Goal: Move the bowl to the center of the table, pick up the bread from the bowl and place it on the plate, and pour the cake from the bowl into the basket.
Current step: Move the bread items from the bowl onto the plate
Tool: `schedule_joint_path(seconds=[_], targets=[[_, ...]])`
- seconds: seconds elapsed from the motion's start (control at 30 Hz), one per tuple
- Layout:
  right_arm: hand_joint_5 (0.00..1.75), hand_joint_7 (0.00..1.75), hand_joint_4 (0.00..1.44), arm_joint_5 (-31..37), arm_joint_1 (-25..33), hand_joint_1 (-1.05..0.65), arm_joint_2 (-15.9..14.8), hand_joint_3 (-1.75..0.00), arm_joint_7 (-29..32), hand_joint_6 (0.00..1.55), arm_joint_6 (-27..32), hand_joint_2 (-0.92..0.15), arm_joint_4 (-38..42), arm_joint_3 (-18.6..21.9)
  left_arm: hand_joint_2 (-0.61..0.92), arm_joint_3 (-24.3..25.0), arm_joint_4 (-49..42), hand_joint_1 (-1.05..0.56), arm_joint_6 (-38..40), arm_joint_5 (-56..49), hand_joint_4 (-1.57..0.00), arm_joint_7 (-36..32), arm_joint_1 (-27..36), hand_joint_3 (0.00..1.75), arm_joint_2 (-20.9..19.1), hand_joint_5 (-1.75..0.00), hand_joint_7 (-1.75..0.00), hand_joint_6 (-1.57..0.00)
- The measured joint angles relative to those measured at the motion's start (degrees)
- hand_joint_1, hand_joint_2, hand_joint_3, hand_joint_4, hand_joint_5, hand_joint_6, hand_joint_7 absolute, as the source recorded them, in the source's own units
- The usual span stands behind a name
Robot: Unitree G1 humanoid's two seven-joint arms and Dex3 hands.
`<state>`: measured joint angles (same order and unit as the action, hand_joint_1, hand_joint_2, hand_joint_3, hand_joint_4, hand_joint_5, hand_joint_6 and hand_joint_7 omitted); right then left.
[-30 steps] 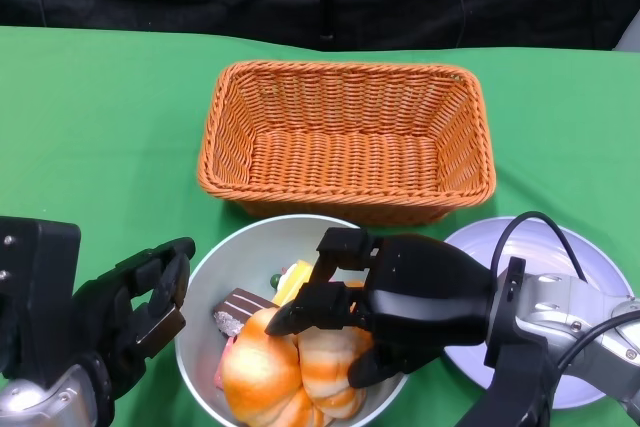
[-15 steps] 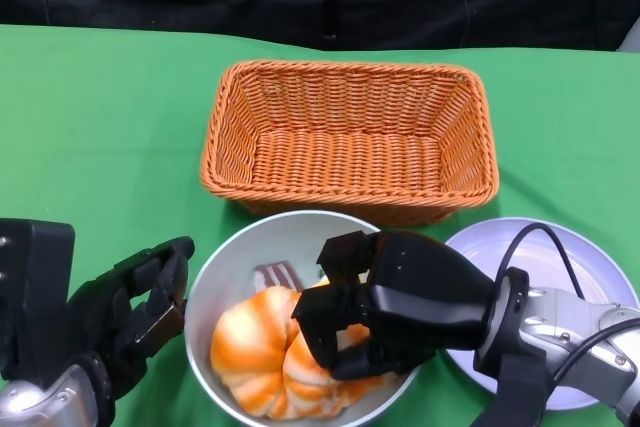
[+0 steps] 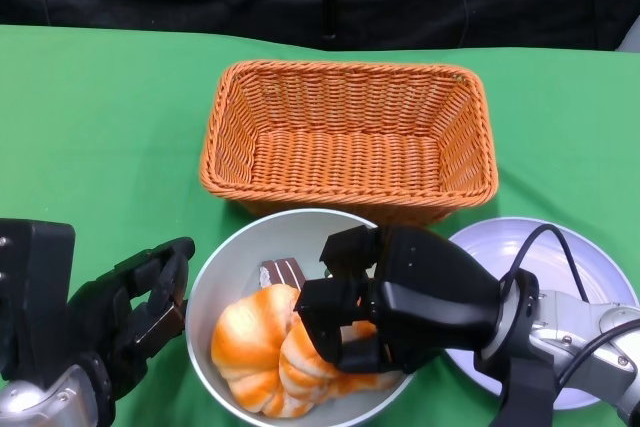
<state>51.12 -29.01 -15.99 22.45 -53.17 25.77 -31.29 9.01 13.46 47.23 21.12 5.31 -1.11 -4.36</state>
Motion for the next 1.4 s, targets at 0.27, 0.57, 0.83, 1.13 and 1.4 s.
schedule_joint_path(seconds=[0.27, 0.57, 0.83, 1.13, 1.4], targets=[[1.75, 1.75, 1.00, -0.8, -0.1, -0.24, 0.0, -1.18, 2.5, 0.72, -1.4, -0.45, -1.9, 2.2, 0.92, 0.2, 0.0, -0.59, 0.3, 0.3, 0.00, 0.0, 0.0, 0.70, 0.0, -0.85, -0.02, -0.33], [1.75, 1.75, 1.01, -6.8, 3.3, -0.24, 0.1, -1.40, 1.4, 0.75, -0.9, -0.45, -9.3, 7.1, 0.92, 0.5, 0.0, -0.59, 1.0, 0.7, 0.00, 0.0, -0.1, 0.68, 0.0, -0.88, -0.02, -0.34], [1.75, 1.75, 0.97, -11.1, 7.3, -0.23, -0.4, -1.54, -0.5, 0.72, 2.1, -0.30, -13.7, 13.8, 0.92, 0.5, -0.1, -0.58, 0.9, 0.7, 0.00, 0.0, -0.2, 0.69, 0.1, -0.87, -0.02, -0.34], [1.75, 1.75, 0.95, -16.2, 12.5, -0.20, -1.0, -1.60, -2.7, 0.73, 6.3, -0.28, -16.1, 20.9, 0.92, 1.4, -0.3, -0.59, 0.8, 1.0, 0.00, 0.0, -0.2, 0.67, 0.3, -0.89, -0.03, -0.37], [1.75, 1.63, 0.94, -19.5, 14.5, -0.18, -2.4, -1.69, -3.4, 0.75, 9.4, -0.20, -16.5, 27.2, 0.92, 1.6, -0.3, -0.58, 1.0, 1.2, 0.00, 0.0, -0.3, 0.69, 0.2, -0.87, -0.02, -0.34]])
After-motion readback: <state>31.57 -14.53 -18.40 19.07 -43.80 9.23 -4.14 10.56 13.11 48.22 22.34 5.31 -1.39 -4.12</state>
